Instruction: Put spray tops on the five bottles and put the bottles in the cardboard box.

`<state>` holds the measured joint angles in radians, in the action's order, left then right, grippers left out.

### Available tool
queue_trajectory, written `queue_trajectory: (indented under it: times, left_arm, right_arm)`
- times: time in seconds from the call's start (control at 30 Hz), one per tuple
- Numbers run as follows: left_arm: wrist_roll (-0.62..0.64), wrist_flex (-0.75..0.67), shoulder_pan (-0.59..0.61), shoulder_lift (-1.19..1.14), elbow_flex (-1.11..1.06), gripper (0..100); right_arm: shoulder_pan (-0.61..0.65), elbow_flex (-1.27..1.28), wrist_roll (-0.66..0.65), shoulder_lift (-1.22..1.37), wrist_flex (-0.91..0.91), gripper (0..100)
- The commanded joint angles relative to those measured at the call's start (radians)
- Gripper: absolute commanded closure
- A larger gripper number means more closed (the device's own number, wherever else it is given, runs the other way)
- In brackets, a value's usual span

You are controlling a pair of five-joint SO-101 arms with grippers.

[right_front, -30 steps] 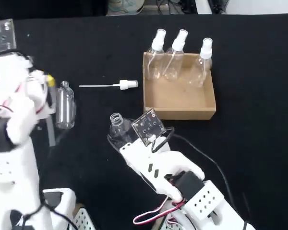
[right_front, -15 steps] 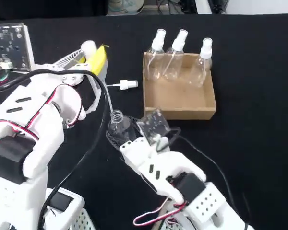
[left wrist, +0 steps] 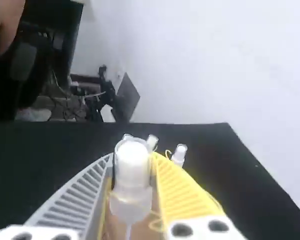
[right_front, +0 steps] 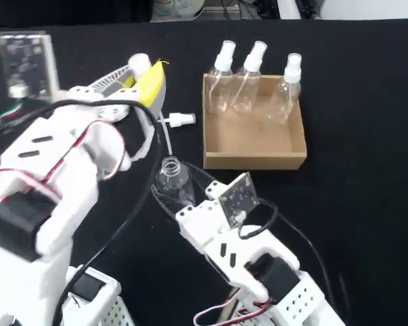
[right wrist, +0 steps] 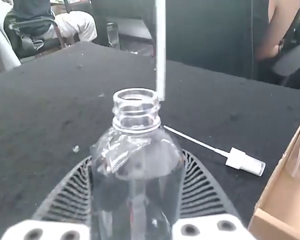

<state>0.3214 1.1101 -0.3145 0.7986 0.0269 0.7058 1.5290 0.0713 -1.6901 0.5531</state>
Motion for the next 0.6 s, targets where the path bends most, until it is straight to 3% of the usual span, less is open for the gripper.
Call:
queue_trajectory:
  times: [0.0,0.23,0.37,0.57]
  left_arm:
    - [0.006,0.058,-0.008,0.02,0.151,97]
    - [0.005,0.117,-0.012,0.017,0.174,97]
    - [0.003,0.183,-0.082,0.009,0.174,97]
    - [0.0,0.176,-0.074,0.005,0.17,97]
  right_arm:
    - [0.008,-0.005,0.005,-0.024,-0.023,98.2]
    - [0.008,-0.005,0.005,-0.024,-0.023,98.2]
    - [0.008,-0.005,0.005,-0.024,-0.021,98.2]
    - [0.008,-0.005,0.006,-0.027,-0.021,98.2]
